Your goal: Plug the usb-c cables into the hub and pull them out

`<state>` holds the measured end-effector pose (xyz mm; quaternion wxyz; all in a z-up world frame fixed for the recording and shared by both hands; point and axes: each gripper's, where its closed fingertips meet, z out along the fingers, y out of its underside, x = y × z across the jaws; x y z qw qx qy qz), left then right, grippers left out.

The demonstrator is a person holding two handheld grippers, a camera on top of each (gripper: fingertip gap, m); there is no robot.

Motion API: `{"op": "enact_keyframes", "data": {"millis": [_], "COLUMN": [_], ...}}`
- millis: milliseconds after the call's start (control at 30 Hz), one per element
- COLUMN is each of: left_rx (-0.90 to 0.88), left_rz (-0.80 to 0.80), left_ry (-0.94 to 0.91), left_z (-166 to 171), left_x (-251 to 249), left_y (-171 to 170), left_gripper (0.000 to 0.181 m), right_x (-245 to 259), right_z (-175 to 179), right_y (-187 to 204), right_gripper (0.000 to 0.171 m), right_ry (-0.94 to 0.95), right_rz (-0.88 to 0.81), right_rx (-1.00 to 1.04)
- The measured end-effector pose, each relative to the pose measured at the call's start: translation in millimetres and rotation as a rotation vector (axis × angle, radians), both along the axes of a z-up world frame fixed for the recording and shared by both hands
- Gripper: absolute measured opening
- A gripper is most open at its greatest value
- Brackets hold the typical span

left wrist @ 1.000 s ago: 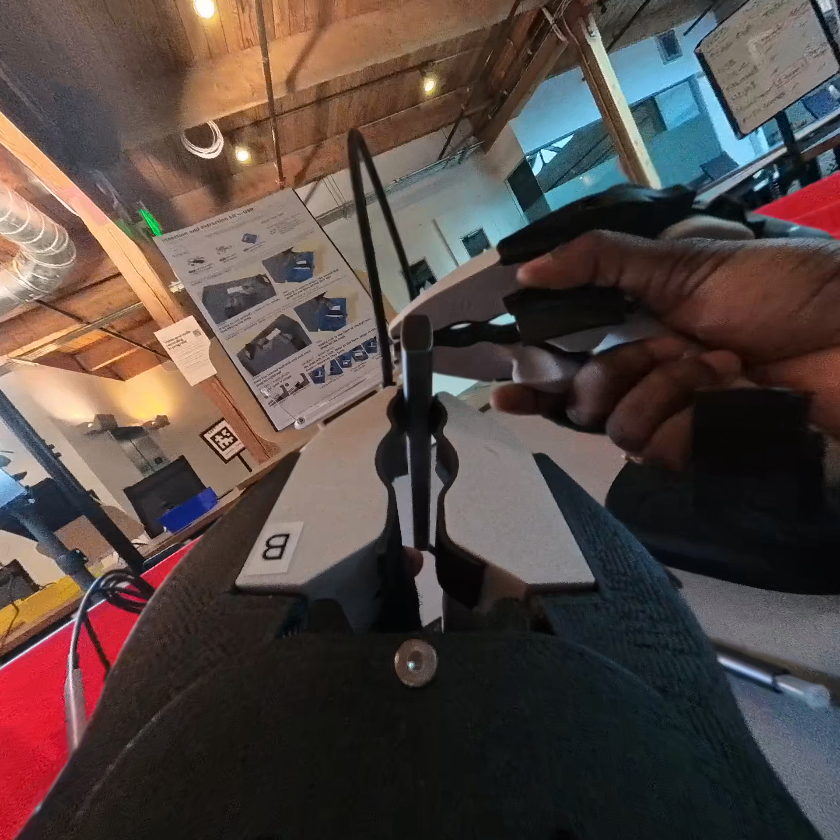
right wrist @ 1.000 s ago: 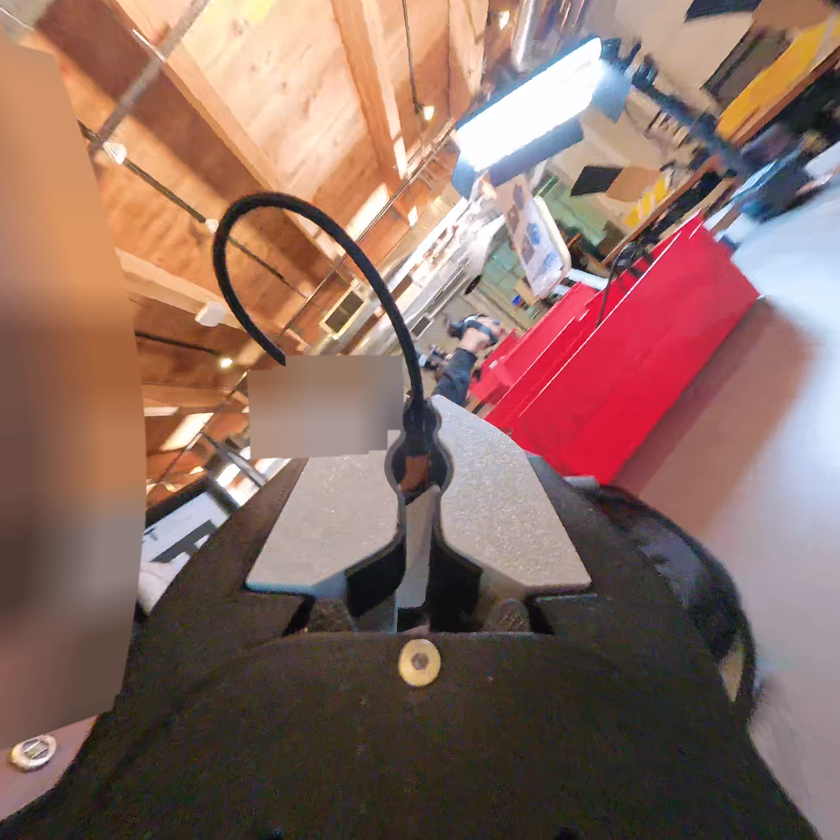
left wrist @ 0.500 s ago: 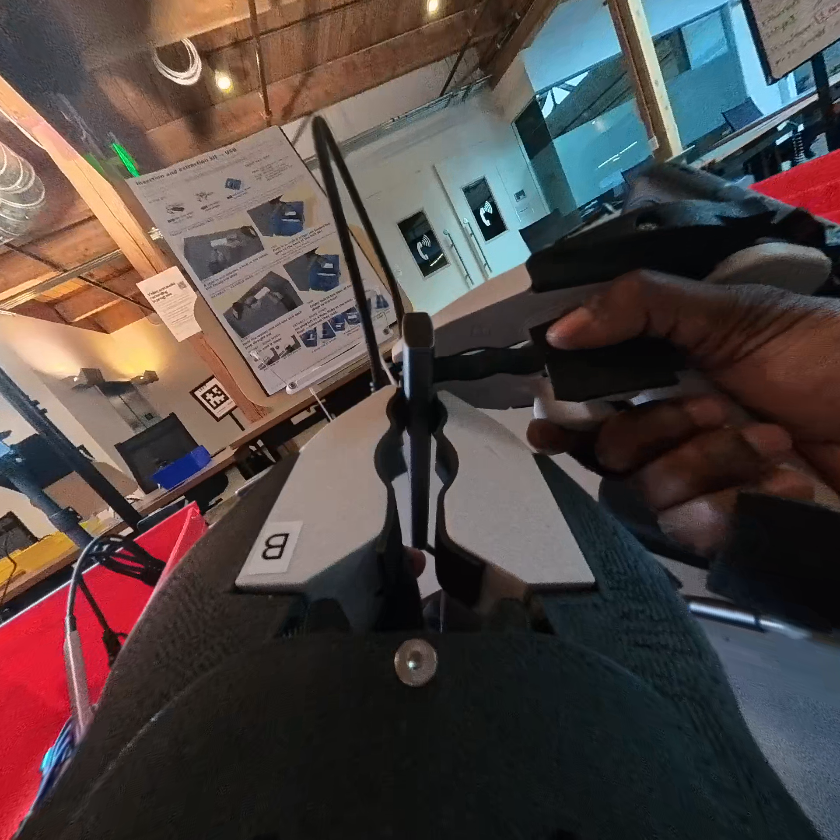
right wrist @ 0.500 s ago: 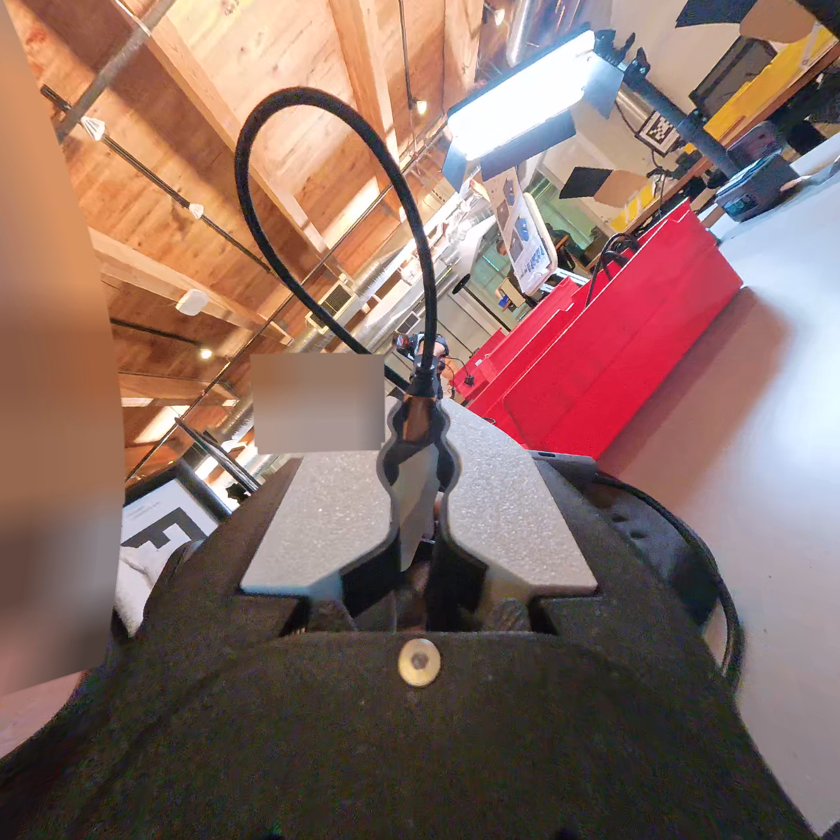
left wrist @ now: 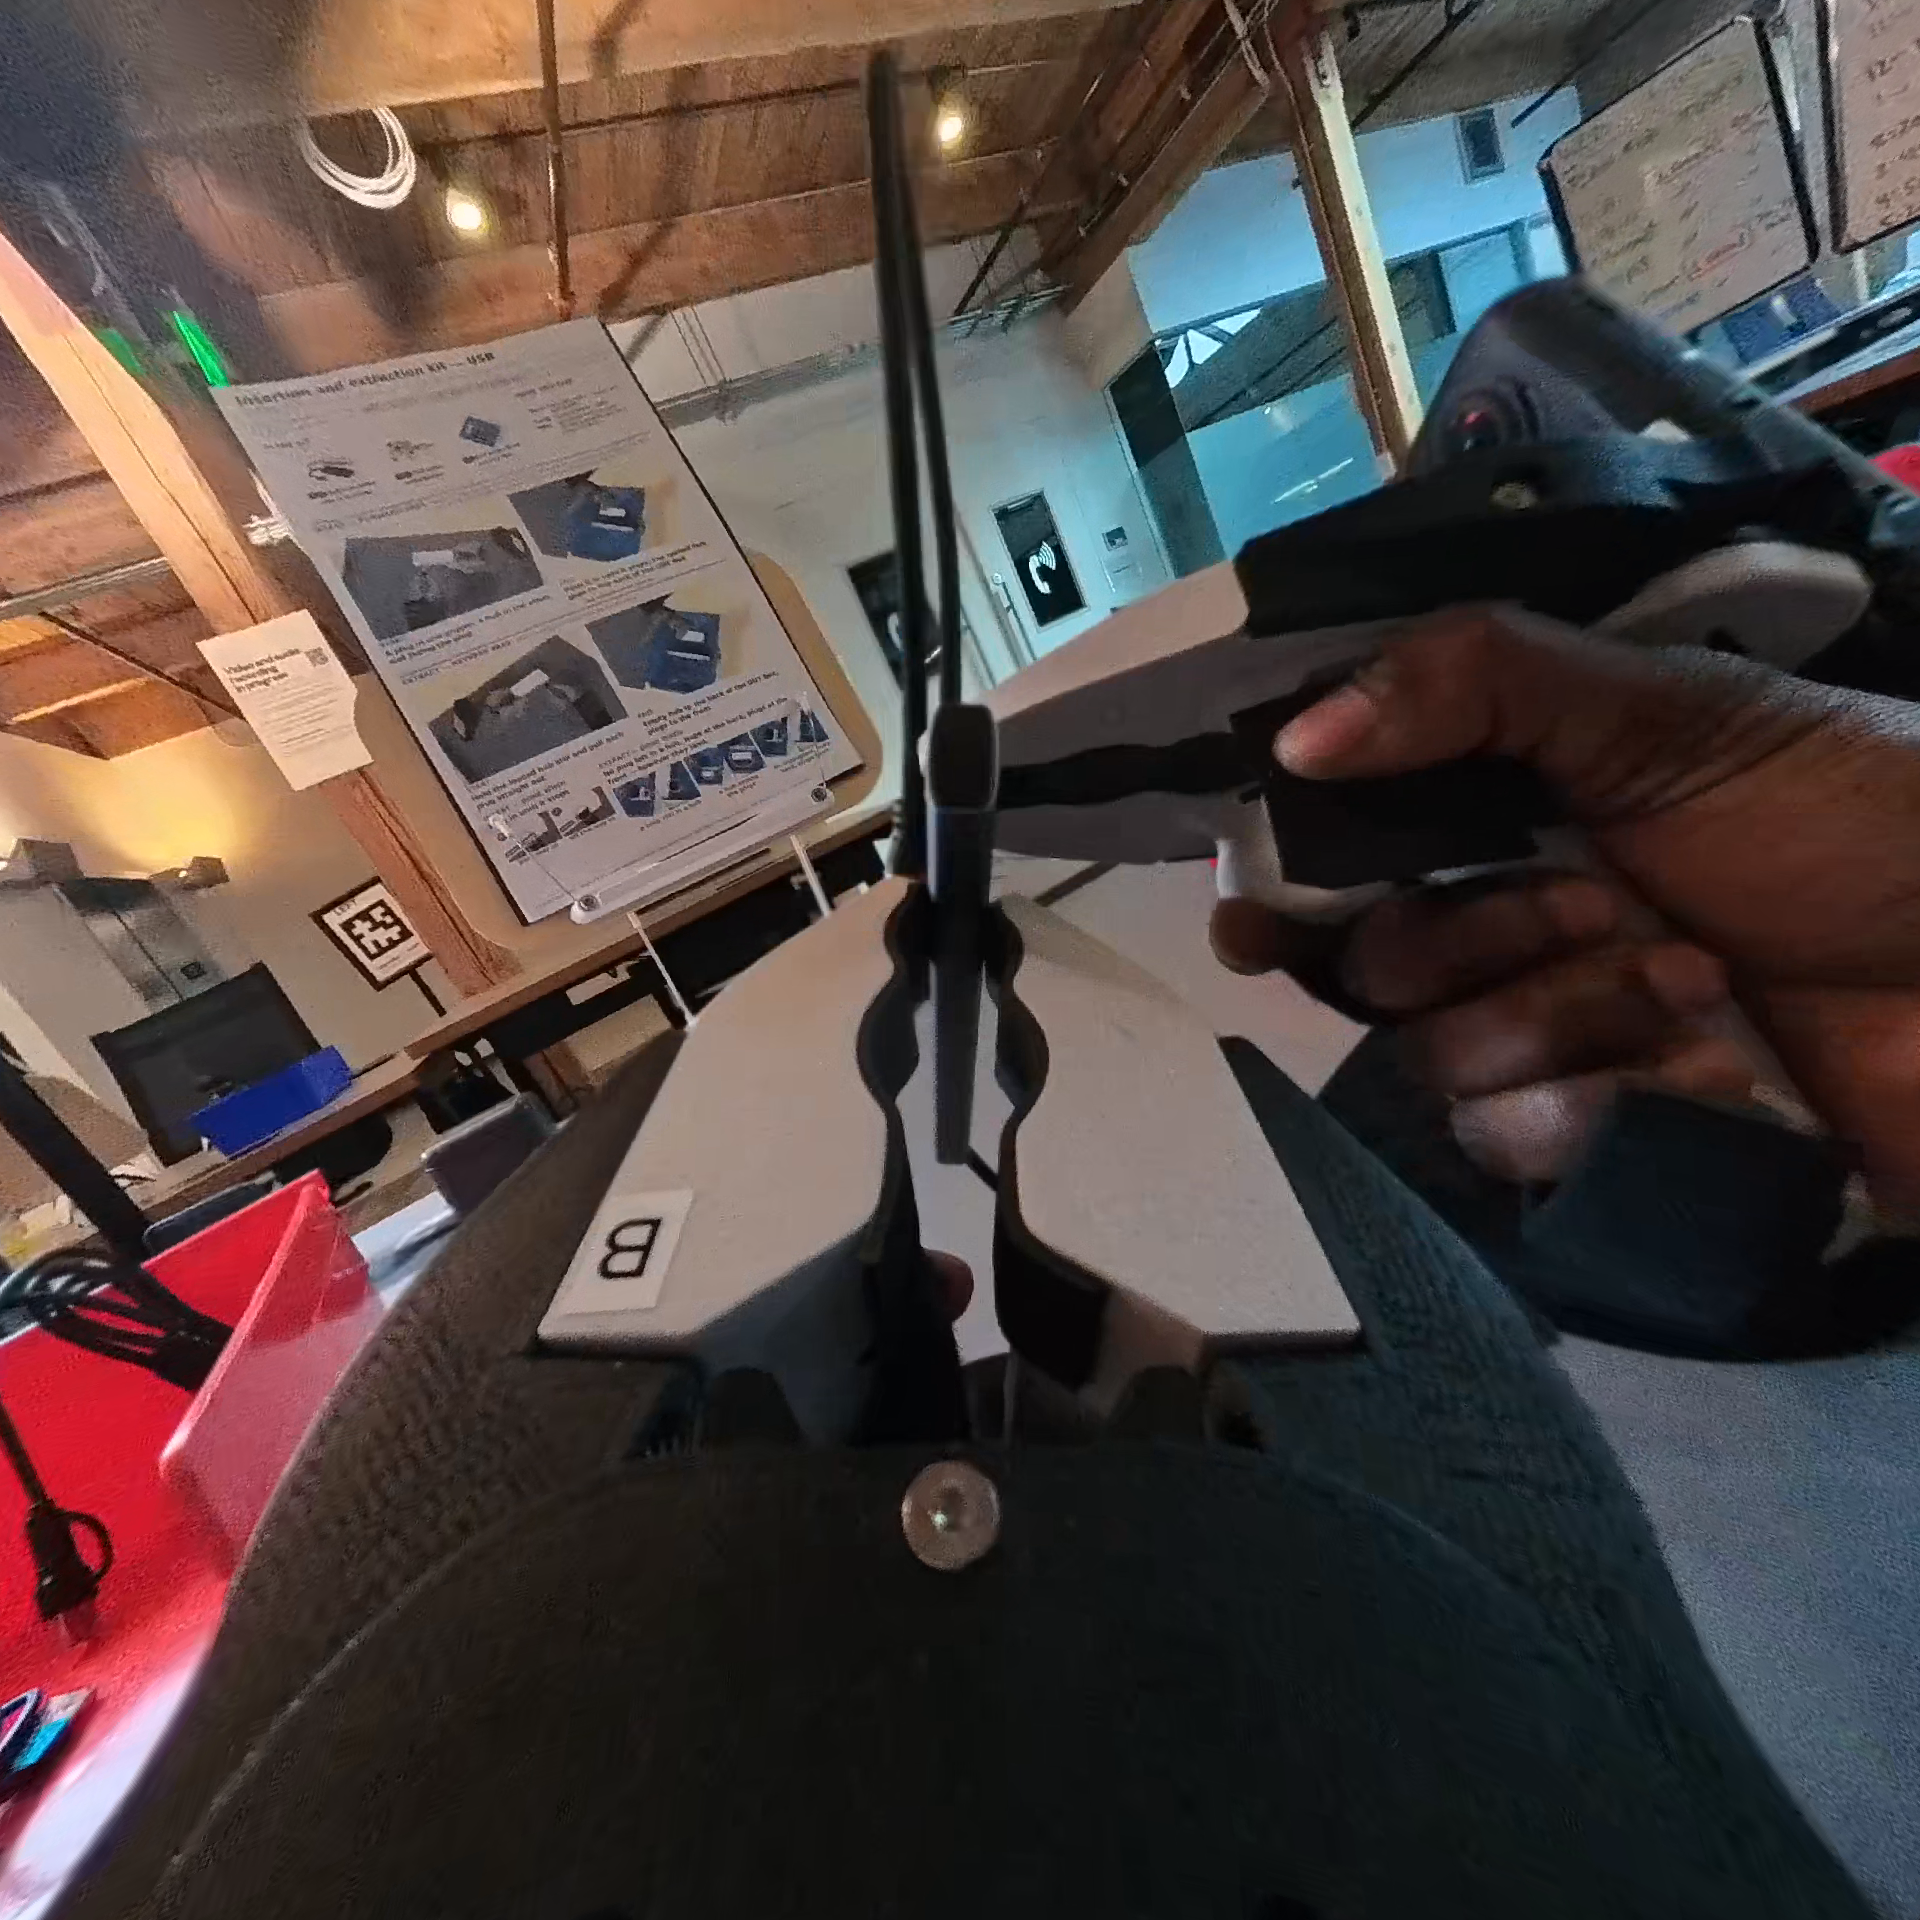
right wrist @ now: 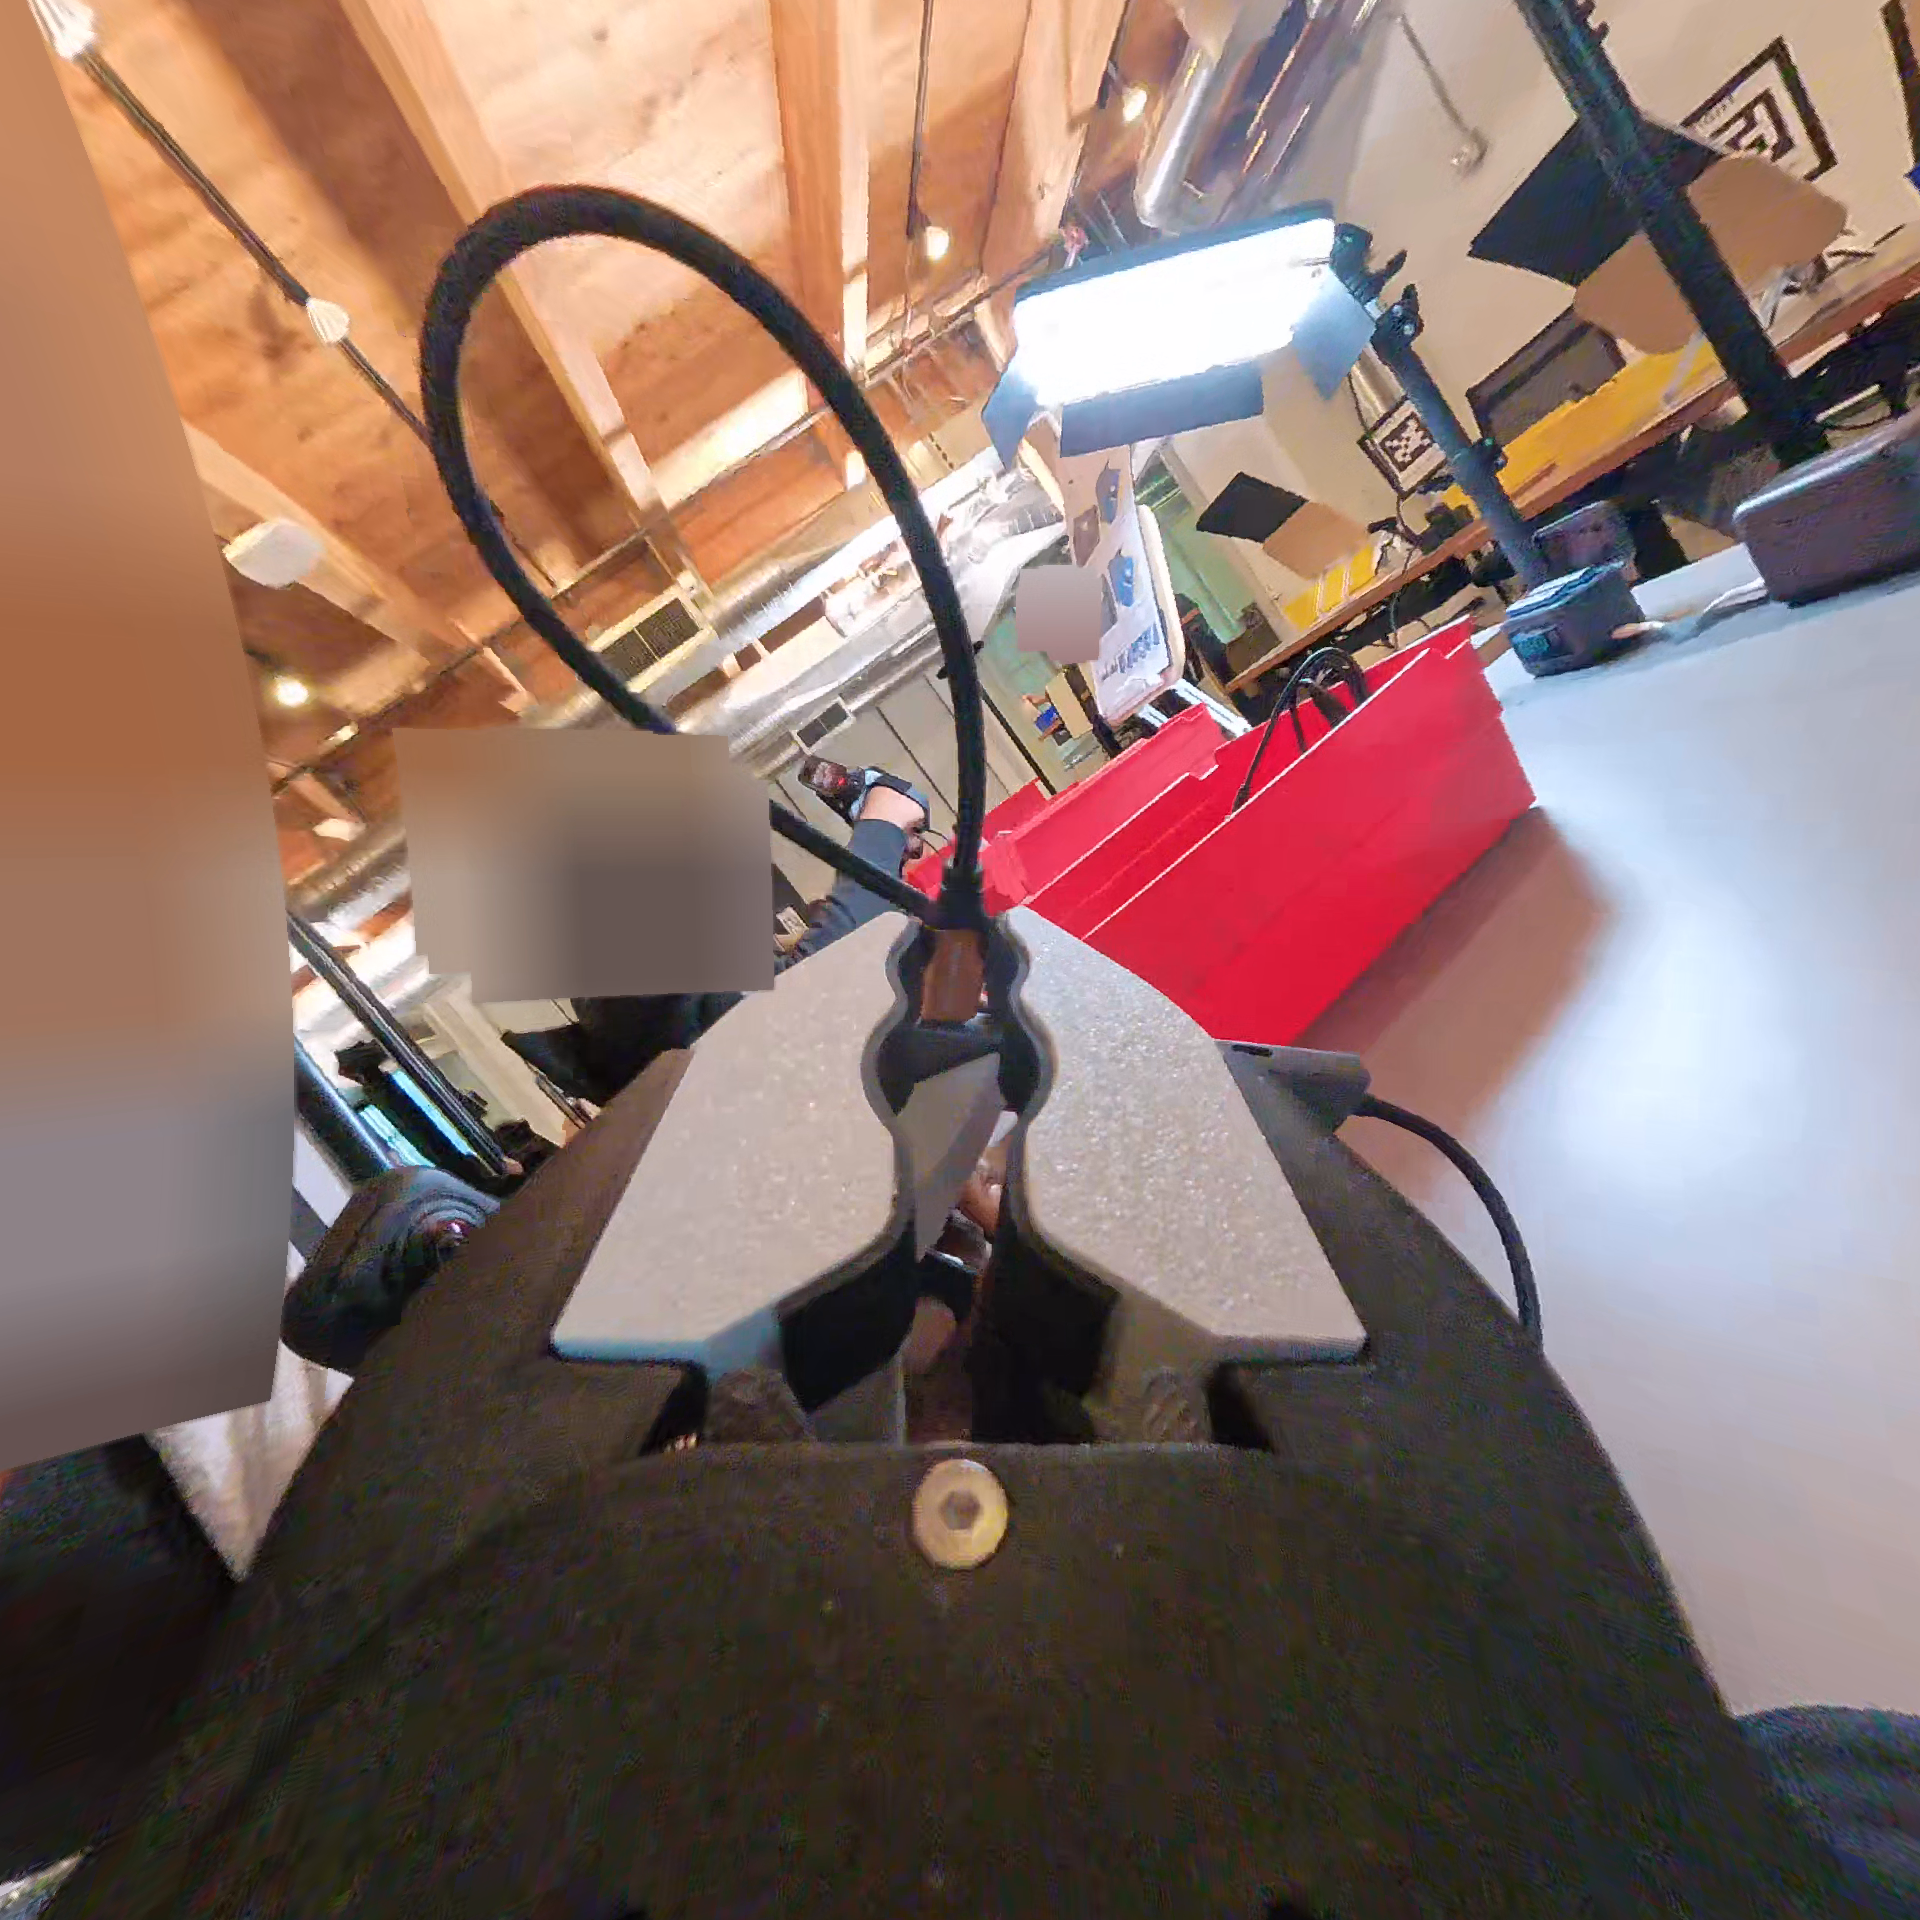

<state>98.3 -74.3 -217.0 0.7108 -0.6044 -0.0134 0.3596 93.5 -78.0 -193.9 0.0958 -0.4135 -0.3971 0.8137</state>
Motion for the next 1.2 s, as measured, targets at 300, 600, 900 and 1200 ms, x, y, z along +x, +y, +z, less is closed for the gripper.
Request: {"op": "enact_keyframes", "data": {"millis": [300, 600, 900, 1200], "left_rx": [0.039, -0.310, -0.520, -0.247], "left_rz": [-0.254, -0.581, -0.672, -0.661], "left_ry": [-0.295, -0.862, -0.987, -1.024], "left_z": [9.7, -15.0, -40.4, -33.3], "left_x": [-3.8, -22.6, -8.8, -32.5], "left_y": [-11.7, -17.7, 7.6, 26.4], "left_gripper": [0.011, 0.010, 0.011, 0.050], "right_x": [7.6, 15.7, -32.2, -40.4], "right_z": [11.0, -2.6, -70.4, -93.1], "right_y": [16.3, 17.4, 22.6, 30.0], "right_gripper": [0.019, 0.035, 0.037, 0.010], "right_ry": [0.097, 0.430, 0.610, 0.365], "right_rz": [-0.034, -0.037, -0.035, -0.054], "right_rx": [0.222, 1.469, 2.137, 2.006]}}
